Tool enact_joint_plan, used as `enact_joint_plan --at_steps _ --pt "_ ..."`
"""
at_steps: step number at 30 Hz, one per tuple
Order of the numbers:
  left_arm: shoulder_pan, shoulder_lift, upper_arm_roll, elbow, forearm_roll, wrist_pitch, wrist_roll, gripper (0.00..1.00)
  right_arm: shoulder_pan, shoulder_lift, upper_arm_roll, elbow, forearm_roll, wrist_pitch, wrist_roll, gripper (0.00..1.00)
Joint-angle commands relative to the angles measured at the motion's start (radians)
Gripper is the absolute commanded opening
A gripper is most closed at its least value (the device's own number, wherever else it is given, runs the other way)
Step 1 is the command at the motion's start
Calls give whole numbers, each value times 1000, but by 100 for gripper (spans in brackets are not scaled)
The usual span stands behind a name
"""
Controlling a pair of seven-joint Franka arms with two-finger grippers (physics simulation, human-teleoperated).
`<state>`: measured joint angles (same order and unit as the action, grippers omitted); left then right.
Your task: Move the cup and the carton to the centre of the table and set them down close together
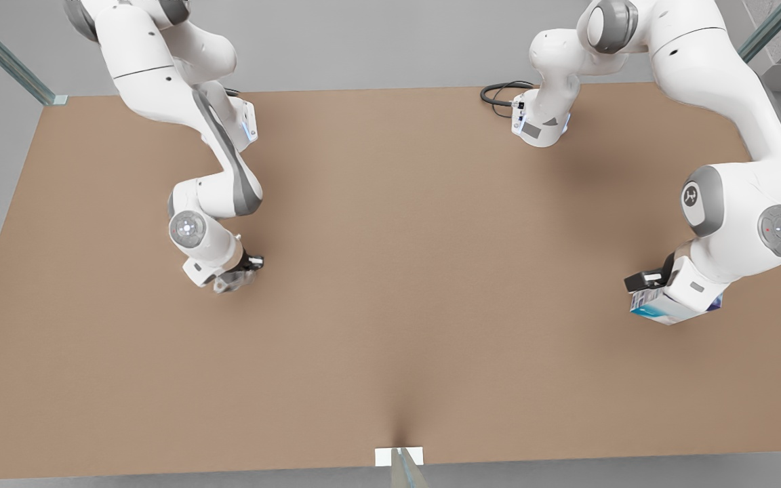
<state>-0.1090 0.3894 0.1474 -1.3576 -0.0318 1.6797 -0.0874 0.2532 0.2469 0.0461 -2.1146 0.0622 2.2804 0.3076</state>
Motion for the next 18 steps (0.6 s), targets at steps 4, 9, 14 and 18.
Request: enact_joint_plan --at_steps 4,9,14,18 --pt "6 2 1 0 -2 2 0 100 78 80 0 102 -1 -1 136 21" --pt "11 5 1 0 -2 9 0 100 181 245 24 332 44 -2 288 21" --pt "11 5 1 0 -2 9 0 100 256 436 61 643 65 -75 404 21" --pt "11 5 1 0 -2 9 0 100 370 617 12 961 56 -174 458 21"
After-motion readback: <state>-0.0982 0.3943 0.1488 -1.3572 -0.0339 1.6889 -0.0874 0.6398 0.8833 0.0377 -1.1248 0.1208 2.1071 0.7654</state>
